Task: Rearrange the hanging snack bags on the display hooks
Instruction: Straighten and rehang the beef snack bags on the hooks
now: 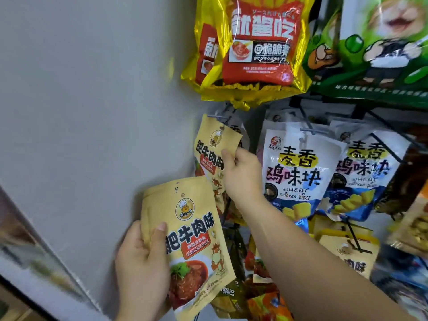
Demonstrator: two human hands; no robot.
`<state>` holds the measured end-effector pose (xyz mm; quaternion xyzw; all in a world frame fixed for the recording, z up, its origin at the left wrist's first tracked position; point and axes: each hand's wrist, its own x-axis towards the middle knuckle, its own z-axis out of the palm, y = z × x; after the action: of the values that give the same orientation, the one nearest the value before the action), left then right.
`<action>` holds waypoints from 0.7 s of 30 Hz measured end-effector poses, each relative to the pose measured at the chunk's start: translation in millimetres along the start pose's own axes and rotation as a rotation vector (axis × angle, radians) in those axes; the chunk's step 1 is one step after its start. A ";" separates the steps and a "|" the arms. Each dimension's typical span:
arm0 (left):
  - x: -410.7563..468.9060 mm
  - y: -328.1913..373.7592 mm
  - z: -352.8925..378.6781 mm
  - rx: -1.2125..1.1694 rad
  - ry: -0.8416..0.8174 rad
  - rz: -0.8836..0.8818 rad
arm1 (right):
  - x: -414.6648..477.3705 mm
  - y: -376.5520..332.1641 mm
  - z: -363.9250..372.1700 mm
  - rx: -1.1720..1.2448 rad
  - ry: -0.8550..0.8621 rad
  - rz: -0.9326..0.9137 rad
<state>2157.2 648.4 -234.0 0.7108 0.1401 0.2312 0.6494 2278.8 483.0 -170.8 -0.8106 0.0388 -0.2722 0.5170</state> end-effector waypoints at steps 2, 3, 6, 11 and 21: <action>-1.0 2.4 -2.4 0.000 -0.022 0.001 | -8.9 -3.3 -4.9 -0.023 0.009 -0.010; -1.5 3.1 -3.8 -0.003 -0.038 0.005 | -12.7 -5.0 -8.1 -0.022 0.018 -0.020; -2.9 2.8 -8.1 0.020 -0.067 0.009 | -23.6 -9.1 -18.5 -0.030 0.026 -0.078; -8.9 2.7 -14.8 0.036 -0.100 0.003 | -36.7 -19.3 -46.9 -0.094 0.067 -0.123; -32.7 7.3 2.1 0.057 -0.211 -0.006 | -62.0 2.2 -163.0 -0.141 0.235 -0.070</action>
<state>2129.6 629.4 -231.7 0.7489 0.0793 0.1490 0.6408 2148.2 370.2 -145.9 -0.8082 0.0898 -0.3800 0.4408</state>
